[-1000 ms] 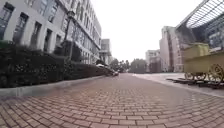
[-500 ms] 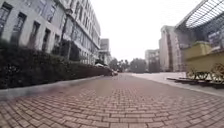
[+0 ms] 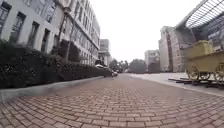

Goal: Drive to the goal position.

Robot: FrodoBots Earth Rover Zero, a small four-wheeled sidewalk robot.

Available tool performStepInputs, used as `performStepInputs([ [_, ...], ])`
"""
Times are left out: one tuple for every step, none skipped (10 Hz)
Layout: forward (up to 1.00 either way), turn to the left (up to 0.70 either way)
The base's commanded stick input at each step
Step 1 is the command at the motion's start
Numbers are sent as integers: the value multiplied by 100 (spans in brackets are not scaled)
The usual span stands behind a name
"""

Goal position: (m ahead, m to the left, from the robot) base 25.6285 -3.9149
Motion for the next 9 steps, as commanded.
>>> performStepInputs([
  [45, 0],
  [45, 0],
  [45, 0],
  [45, 0],
  [45, 0],
  [45, 0],
  [45, 0],
  [45, 0],
  [45, 0],
])
